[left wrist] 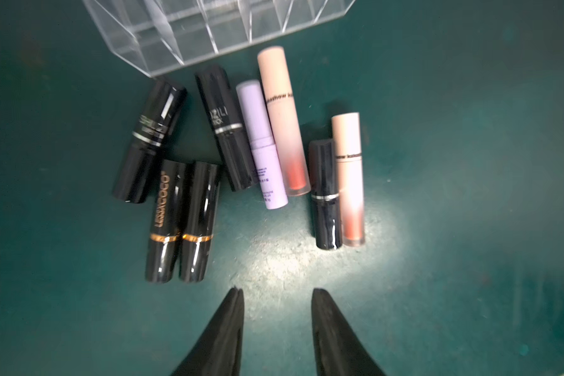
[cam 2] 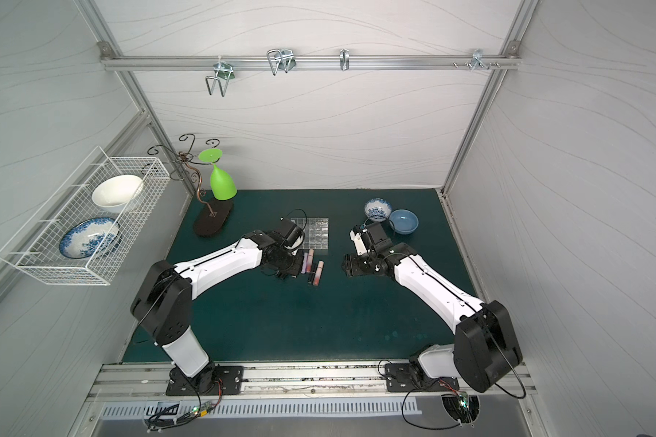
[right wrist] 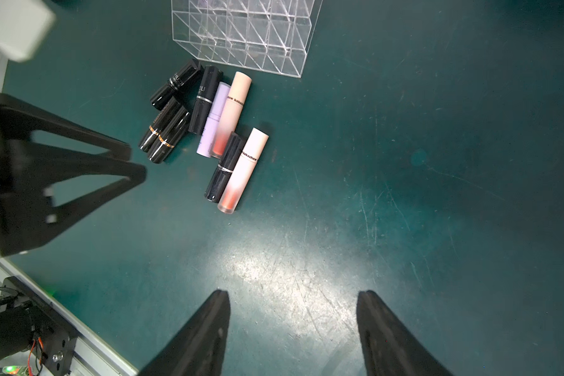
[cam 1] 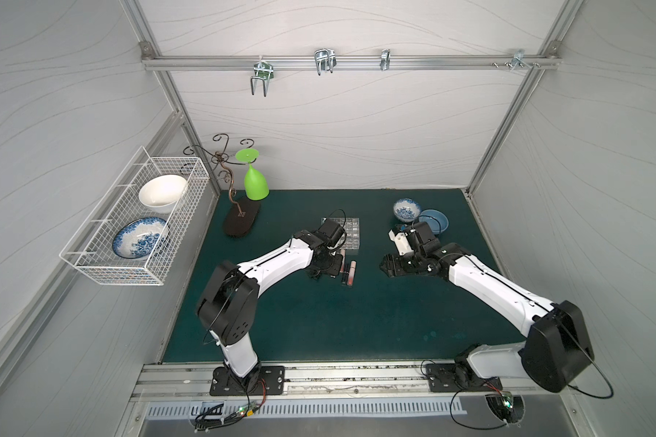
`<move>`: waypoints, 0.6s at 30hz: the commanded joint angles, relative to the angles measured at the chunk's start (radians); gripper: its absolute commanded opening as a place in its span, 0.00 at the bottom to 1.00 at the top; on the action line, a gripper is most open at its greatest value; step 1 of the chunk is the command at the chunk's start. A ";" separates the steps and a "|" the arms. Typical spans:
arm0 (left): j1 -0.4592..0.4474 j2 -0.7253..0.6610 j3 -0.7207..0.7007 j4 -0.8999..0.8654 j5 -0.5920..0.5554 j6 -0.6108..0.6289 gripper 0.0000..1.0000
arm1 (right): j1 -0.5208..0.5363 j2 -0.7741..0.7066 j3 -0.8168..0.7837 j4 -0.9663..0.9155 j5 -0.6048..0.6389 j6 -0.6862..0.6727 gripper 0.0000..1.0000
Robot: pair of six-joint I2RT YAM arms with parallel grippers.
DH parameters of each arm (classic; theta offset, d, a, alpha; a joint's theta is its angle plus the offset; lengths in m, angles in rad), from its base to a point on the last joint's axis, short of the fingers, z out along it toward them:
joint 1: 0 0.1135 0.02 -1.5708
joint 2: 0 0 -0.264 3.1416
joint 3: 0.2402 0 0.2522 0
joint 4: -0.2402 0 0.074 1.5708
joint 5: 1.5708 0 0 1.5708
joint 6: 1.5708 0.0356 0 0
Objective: Arrange the lipsticks in the organizer
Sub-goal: Pick up the lipstick at the center of the board.
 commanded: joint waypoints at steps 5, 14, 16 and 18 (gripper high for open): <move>-0.007 0.076 0.097 -0.045 0.024 -0.018 0.39 | -0.011 -0.010 -0.010 0.022 -0.034 -0.014 0.64; -0.006 0.141 0.131 -0.032 0.022 -0.025 0.38 | -0.013 0.001 -0.008 0.026 -0.063 -0.016 0.63; -0.006 0.158 0.139 -0.030 0.020 -0.029 0.38 | -0.013 0.004 -0.008 0.029 -0.072 -0.014 0.63; -0.006 0.171 0.146 -0.028 0.018 -0.030 0.38 | -0.012 0.008 -0.011 0.029 -0.073 -0.014 0.63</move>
